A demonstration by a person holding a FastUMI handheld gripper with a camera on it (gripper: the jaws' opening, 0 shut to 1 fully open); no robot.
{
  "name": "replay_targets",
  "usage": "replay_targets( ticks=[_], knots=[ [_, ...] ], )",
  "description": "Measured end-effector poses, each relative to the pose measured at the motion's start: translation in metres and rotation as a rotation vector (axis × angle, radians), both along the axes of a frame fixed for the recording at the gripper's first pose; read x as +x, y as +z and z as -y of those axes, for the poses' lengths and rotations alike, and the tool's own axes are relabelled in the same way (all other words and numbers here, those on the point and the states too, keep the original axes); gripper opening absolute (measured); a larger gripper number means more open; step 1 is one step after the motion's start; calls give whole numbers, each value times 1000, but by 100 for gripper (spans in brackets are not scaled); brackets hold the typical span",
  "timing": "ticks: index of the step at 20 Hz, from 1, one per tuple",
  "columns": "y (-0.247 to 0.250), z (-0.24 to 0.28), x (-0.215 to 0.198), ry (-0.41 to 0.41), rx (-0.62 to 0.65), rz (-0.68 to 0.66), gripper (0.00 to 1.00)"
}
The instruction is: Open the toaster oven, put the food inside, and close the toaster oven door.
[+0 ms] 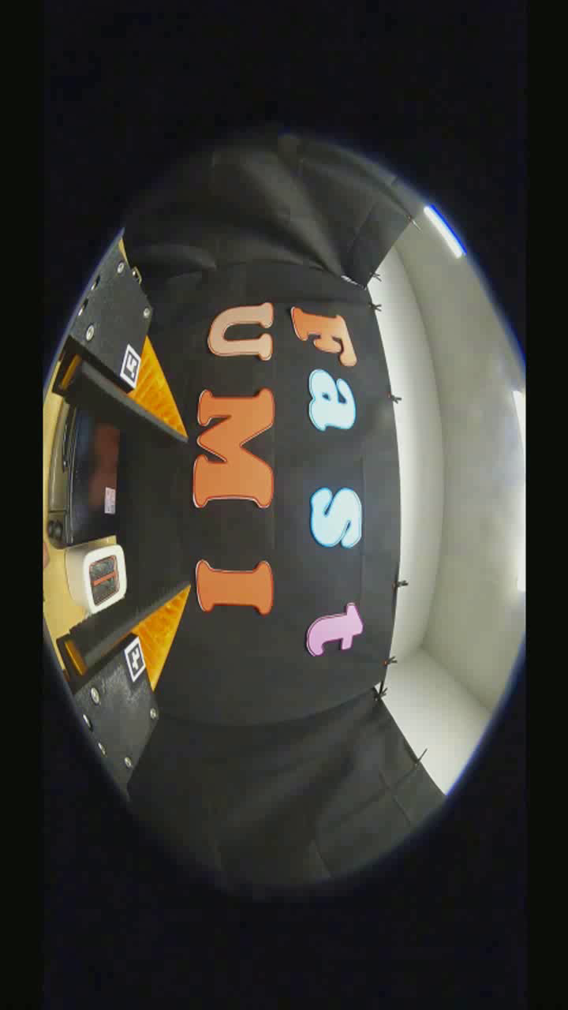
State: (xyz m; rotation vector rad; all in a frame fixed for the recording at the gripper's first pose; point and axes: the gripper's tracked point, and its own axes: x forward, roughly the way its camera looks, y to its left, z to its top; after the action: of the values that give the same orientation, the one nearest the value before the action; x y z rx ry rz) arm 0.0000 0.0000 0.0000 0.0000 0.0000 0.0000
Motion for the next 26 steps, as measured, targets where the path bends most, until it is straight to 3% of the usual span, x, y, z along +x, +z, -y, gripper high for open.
replay_targets(
  ticks=[9,16,20,26],
  knots=[
    [18,0,0,67,59,29,98],
    [23,1,-1,70,51,29,98],
    [-4,-16,4,103,67,-35,98],
    [-105,-57,14,160,134,-278,98]
  ],
)
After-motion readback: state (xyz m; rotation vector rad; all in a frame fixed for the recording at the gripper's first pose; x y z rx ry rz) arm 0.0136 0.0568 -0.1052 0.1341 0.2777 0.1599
